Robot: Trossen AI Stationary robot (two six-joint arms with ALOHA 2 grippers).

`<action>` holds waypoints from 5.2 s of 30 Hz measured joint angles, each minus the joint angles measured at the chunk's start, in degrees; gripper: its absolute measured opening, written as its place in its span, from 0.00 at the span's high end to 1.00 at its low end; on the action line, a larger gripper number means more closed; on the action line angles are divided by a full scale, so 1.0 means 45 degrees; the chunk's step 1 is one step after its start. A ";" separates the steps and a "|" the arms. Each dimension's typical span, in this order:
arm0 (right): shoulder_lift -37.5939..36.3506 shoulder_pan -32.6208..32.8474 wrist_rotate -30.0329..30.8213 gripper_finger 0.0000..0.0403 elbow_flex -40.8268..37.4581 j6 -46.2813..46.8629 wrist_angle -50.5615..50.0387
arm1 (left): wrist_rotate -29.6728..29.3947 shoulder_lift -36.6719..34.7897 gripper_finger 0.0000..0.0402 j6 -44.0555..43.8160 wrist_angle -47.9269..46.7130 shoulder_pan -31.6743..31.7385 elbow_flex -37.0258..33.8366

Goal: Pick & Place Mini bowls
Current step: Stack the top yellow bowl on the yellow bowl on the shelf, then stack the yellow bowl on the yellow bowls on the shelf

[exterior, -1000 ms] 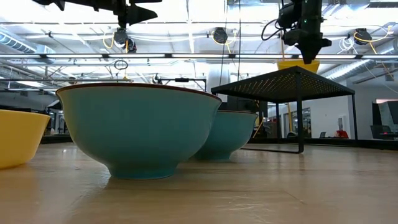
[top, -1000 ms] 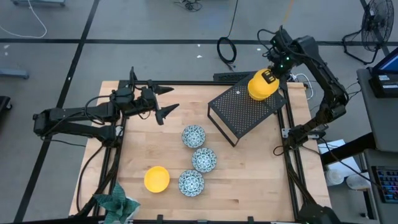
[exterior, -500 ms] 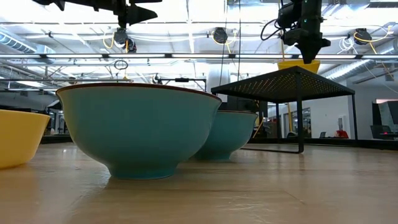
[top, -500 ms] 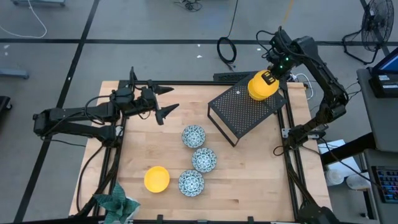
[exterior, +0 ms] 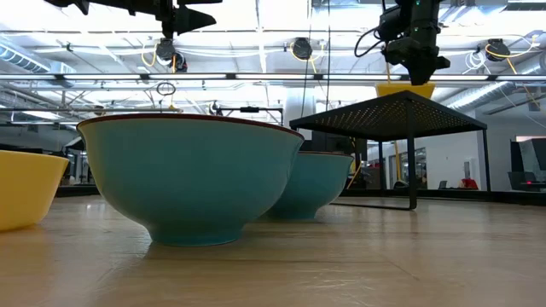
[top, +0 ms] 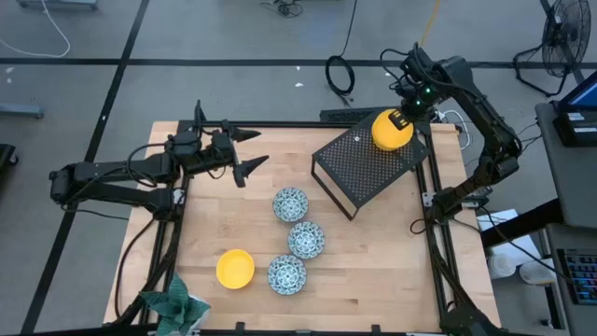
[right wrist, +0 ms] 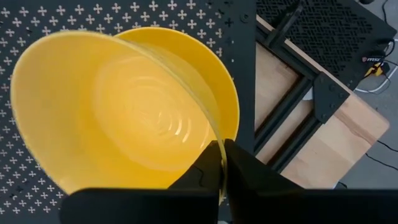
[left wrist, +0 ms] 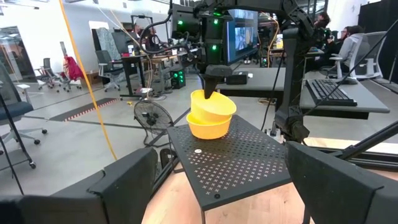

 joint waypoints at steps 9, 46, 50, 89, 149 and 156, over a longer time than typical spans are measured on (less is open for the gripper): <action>-0.0047 0.0000 0.0029 0.79 -0.0069 0.0011 0.0446 | -0.0005 0.0000 0.12 0.0000 0.0000 0.0002 -0.0002; -0.1404 0.2579 0.2550 0.99 -0.4531 -0.0598 0.4033 | -0.0005 0.0000 0.12 0.0000 0.0000 0.0002 -0.0004; -0.1401 0.2657 0.2315 0.99 -0.4727 -0.0466 0.4150 | -0.0005 0.0000 0.13 0.0000 -0.0002 0.0002 -0.0004; -1.1406 0.6096 -0.2668 1.00 -1.3290 -0.0029 2.1003 | -0.0004 0.0000 0.12 0.0000 0.0000 -0.0003 -0.0004; -1.1558 0.8820 -0.4376 1.00 -1.6762 0.1002 2.5463 | 0.0148 0.6342 0.13 -1.0461 -1.3167 -0.6517 0.7051; -1.1550 0.8820 -0.4391 1.00 -1.6762 0.1064 2.5329 | 0.0641 0.9378 0.13 -1.4411 -1.7053 -0.8655 0.8458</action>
